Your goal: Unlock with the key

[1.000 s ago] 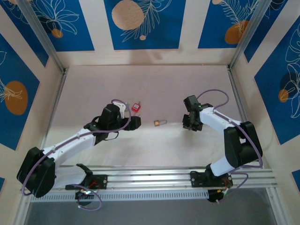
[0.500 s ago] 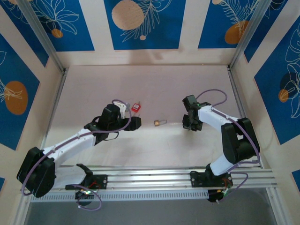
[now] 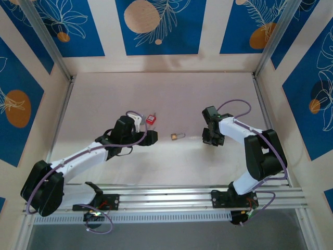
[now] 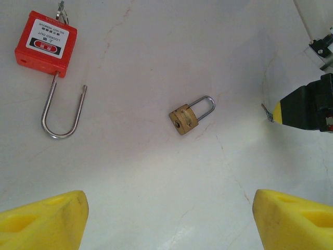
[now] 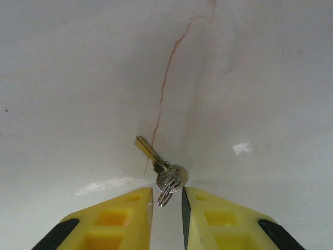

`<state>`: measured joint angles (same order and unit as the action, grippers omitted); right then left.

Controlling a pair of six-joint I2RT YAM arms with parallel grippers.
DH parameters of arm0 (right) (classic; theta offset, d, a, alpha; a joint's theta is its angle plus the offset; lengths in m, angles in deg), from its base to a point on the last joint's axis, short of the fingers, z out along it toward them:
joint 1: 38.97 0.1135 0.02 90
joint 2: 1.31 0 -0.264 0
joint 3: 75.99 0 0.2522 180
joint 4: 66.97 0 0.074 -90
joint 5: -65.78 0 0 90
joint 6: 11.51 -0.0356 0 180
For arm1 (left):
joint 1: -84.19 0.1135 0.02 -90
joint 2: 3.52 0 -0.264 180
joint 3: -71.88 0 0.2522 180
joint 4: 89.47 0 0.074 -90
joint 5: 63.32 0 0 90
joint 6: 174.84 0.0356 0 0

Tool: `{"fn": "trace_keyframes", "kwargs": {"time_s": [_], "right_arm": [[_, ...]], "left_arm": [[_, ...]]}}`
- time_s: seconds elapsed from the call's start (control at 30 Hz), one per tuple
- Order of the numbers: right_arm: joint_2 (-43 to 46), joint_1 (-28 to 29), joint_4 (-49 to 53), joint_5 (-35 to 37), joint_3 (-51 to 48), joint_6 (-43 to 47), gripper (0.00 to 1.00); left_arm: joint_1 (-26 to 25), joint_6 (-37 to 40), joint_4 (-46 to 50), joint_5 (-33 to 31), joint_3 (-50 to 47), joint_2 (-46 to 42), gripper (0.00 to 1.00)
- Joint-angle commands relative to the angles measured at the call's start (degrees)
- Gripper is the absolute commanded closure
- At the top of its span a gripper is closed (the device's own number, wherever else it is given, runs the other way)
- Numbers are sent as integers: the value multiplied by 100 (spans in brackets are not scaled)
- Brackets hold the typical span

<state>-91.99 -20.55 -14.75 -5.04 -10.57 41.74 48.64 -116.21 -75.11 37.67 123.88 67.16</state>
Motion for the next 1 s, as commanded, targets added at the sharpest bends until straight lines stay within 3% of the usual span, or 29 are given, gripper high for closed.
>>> {"fn": "trace_keyframes", "kwargs": {"time_s": [0.0,0.57,0.97], "right_arm": [[-72,16,158,125,195,-59,76],[-220,-63,90,65,239,-25,77],[-115,-119,92,63,188,-18,89]], "left_arm": [[-59,96,-130,123,92,-22,18],[-64,176,-17,86,148,-78,17],[-65,220,19,71,175,-63,17]]}}
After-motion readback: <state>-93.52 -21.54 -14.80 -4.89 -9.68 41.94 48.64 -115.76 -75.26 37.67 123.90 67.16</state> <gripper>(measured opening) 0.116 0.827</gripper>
